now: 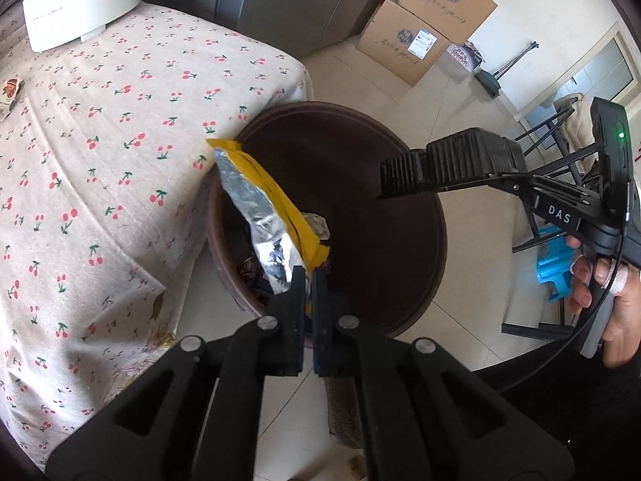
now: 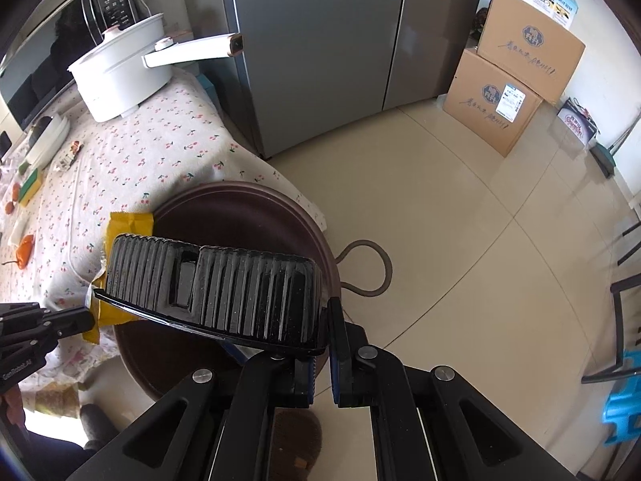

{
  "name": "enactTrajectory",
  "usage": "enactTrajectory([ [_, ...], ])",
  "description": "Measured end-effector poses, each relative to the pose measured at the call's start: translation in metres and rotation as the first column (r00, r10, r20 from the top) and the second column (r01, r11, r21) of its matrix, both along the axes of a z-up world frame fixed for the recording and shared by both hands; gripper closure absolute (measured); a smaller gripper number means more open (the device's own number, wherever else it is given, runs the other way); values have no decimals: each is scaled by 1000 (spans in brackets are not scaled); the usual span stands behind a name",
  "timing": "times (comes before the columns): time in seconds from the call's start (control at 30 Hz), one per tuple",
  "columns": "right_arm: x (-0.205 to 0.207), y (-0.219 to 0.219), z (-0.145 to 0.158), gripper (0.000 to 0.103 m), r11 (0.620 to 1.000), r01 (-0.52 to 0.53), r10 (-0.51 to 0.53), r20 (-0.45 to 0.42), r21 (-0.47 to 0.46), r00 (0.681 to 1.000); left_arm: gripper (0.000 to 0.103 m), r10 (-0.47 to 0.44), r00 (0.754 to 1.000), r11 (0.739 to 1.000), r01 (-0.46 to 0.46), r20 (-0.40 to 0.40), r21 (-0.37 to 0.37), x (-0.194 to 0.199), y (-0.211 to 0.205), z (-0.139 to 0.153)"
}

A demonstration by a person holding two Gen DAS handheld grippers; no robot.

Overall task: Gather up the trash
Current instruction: 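Drop the wrapper from the left tool into the bin while the right tool drops the black tray, then grasp the orange pepper with the left tool and lift it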

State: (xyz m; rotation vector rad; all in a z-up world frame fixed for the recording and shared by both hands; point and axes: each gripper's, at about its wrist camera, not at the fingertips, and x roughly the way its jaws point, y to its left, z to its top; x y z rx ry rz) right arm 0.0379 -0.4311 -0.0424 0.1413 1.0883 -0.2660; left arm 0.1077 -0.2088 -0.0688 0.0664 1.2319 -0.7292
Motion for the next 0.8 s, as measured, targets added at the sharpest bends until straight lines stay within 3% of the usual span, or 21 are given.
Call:
enactTrajectory([
  [0.03,0,1,0,97,1000,-3,3,-1,-1,1000,86,13,1000,1000,-13,1,15,0,2,0],
  [0.1,0,3,-1,97,1000,-11,11,-1,-6,1000,37,63,998,997,-64,20,47,1,12,2],
  [0.13,0,5,-1,97,1000,-16,16,-3,-9,1000,32,89,995,995,-91,41,51,0,18,4],
  [0.37,11,18,-8,97,998,-53,53,-23,-15,998,22,151,983,984,-159,100,79,-1,52,16],
  [0.63,29,38,-19,93,996,-90,88,-72,-20,994,21,210,967,966,-228,143,120,-1,98,21],
  [0.7,33,42,-23,78,996,-92,91,-96,-6,991,21,232,961,960,-251,153,122,-1,111,23],
  [0.77,35,47,-23,33,997,-79,77,-102,-11,992,20,256,954,953,-276,158,121,-1,123,23],
  [0.8,35,50,-22,29,997,-79,78,-94,-16,993,20,270,950,950,-289,158,118,0,131,24],
])
